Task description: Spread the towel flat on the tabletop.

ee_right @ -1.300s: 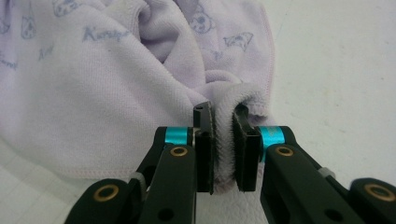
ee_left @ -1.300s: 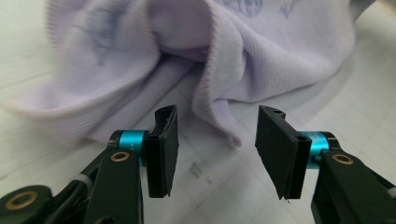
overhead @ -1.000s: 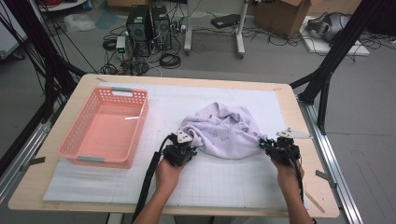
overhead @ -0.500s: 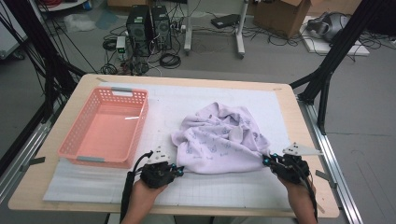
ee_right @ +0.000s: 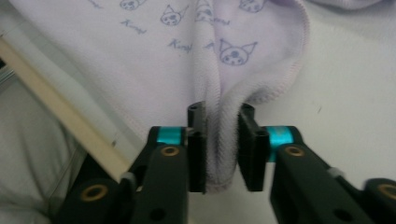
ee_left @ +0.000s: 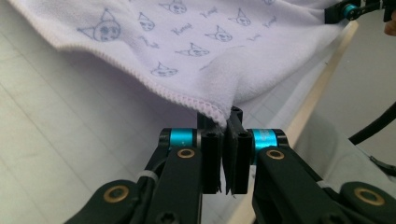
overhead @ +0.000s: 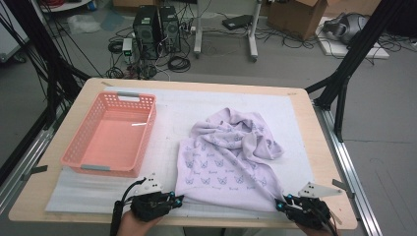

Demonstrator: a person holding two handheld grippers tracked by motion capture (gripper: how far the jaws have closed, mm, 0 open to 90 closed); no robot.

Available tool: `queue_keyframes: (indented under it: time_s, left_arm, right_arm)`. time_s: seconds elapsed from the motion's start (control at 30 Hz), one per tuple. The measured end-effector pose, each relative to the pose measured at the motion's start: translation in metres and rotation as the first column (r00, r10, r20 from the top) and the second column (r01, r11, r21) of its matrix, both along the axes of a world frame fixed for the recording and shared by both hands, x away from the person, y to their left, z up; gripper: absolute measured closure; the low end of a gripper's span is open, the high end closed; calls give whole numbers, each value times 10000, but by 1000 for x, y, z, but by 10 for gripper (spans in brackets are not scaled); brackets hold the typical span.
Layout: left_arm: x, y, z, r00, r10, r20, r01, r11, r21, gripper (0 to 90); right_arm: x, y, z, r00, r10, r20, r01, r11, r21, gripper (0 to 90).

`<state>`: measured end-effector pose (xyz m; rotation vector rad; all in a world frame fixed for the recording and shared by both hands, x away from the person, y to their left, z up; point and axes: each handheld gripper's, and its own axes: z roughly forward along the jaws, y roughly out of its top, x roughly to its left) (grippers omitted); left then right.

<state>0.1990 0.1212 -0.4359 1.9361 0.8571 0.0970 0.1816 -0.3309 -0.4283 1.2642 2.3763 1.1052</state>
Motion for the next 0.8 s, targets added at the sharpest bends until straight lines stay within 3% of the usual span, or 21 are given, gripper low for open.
queue_keyframes:
  time_s: [0.07,0.17,0.23,0.3,0.4,0.57,0.63,0.73,0.77,0.8]
  left_arm:
    - [2,3,0,9983,579,68,-579,9983,-51,618]
    - [9,6,2,9908,1334,222,-1329,9908,-251,485]
    - [14,5,2,9886,1471,333,-1463,9889,-246,457]
    - [22,0,0,9873,1559,304,-1557,9878,-80,436]
    - [33,-10,-4,9864,1625,253,-1633,9860,335,430]
    - [48,-30,-10,9865,1631,136,-1636,9805,1093,433]
    - [50,-38,-11,9866,1543,533,-1609,9743,1578,445]
    - [51,-46,-11,9807,1488,1272,-1752,9569,2317,562]
    - [51,-46,-11,9778,1527,1438,-1854,9499,2518,681]
    - [53,-43,-10,9795,1565,1272,-1840,9516,2463,771]
  right_arm:
    - [-5,-4,1,9998,-202,84,202,9998,0,573]
    - [-9,-14,6,9971,-659,387,661,9978,-35,526]
    - [-9,-23,9,9919,-1120,597,1127,9936,-84,504]
    - [-7,-35,13,9855,-1552,680,1538,9878,254,493]
    - [2,-38,13,9844,-1497,927,1489,9887,153,505]
    - [31,-23,0,9912,-1067,778,1078,9941,-102,516]
    - [43,-16,-4,9934,-892,721,914,9954,-279,518]
    - [58,-6,-9,9948,-779,659,806,9960,-394,521]
    - [62,-4,-10,9947,-797,650,821,9960,-345,521]
    - [64,-2,-10,9947,-803,636,824,9961,-310,527]
